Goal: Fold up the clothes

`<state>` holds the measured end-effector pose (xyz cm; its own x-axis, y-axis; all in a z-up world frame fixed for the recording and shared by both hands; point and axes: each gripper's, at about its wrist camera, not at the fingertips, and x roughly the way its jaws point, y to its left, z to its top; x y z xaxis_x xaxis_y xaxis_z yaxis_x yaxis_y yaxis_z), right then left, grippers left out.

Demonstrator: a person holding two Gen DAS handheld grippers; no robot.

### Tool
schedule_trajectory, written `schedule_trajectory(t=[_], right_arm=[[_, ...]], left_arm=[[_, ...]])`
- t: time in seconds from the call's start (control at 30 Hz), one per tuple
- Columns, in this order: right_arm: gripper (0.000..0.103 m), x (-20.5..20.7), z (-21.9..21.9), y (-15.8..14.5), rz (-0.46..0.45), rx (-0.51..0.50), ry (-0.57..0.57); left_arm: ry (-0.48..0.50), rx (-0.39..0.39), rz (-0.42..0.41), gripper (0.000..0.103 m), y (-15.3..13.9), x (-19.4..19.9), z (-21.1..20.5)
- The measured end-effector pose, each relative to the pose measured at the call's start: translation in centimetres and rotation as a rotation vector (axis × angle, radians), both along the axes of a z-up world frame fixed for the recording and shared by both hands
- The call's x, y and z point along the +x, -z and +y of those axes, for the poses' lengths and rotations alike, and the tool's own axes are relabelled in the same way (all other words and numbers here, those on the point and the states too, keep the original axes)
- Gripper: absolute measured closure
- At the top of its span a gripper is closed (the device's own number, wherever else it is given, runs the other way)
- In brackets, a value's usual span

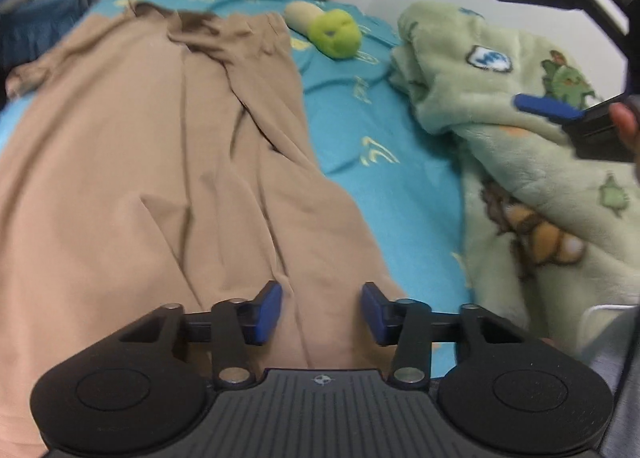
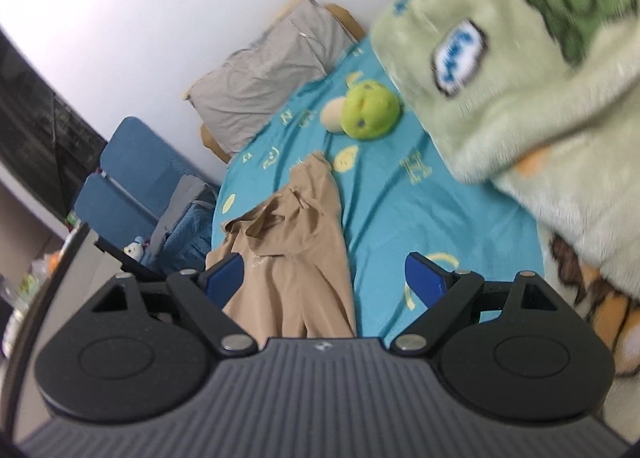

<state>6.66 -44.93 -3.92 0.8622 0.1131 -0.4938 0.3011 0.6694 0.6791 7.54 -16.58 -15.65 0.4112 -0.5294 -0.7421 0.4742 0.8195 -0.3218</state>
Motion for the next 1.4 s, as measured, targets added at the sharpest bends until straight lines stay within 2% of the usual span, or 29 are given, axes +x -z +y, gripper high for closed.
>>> schedule_trajectory(t=[0.07,0.17,0.3,0.43,0.47,0.53,0.57,0.7,0.77,0.83,0.97,1.07,1.23,1.33,1.37,1.4], right_arm=[[0.014,0.3,-0.4,0.5,0.002,0.042,-0.004],[0.014,0.6,-0.4,0.9,0.010,0.067,-0.013],[0.014,0.9,-0.3,1.1,0.013,0.083,-0.037],[0.014,1.1,-0.1,1.1,0.014,0.083,-0.043],[0.014,1.1,-0.1,1.1,0.018,0.083,-0.042],[0.014,1.3,-0.2,1.4,0.032,0.086,-0.040],[0.014,1.4,-0.3,1.5,0.041,0.087,-0.036],[0.014,1.6,0.0,2.0,0.066,0.096,-0.028],[0.014,1.7,0.2,2.0,0.070,0.092,-0.031],[0.014,1.8,0.3,2.1,0.076,0.089,-0.039],[0.014,2.0,0.4,2.2,0.092,0.071,-0.036],[0.014,2.3,0.7,2.4,0.105,0.070,-0.042],[0.014,2.8,1.5,2.7,0.125,0.058,-0.065],[0.014,3.0,1.9,2.8,0.137,0.051,-0.078],[0.014,3.1,2.1,2.9,0.141,0.048,-0.083],[0.014,3.2,2.2,2.9,0.145,0.046,-0.087]], left_arm=[[0.007,-0.006,0.011,0.057,0.5,0.3,0.3],[-0.026,-0.036,0.108,0.057,1.3,0.9,0.8],[0.003,-0.095,0.098,0.057,0.5,0.4,1.7],[-0.005,-0.109,0.156,0.058,1.6,0.9,2.0],[-0.011,-0.116,0.168,0.060,1.9,1.0,2.0],[-0.028,-0.130,0.171,0.076,2.1,1.2,2.3],[-0.033,-0.126,0.164,0.092,1.9,1.2,2.4],[0.006,-0.140,0.086,0.101,0.1,0.4,2.6],[0.019,-0.181,0.072,0.102,-0.9,0.1,2.9],[0.019,-0.254,0.092,0.102,-2.1,0.0,4.0],[-0.060,-0.424,0.156,0.102,-4.0,0.5,8.5],[-0.137,-0.360,0.158,0.102,-4.2,0.9,11.4],[-0.222,-0.111,0.241,0.102,-1.0,2.0,12.2],[-0.226,-0.106,0.221,0.100,-1.5,2.2,12.1],[-0.244,-0.101,0.220,0.092,-1.8,2.3,12.3],[-0.262,-0.096,0.220,0.079,-2.1,2.3,12.6]])
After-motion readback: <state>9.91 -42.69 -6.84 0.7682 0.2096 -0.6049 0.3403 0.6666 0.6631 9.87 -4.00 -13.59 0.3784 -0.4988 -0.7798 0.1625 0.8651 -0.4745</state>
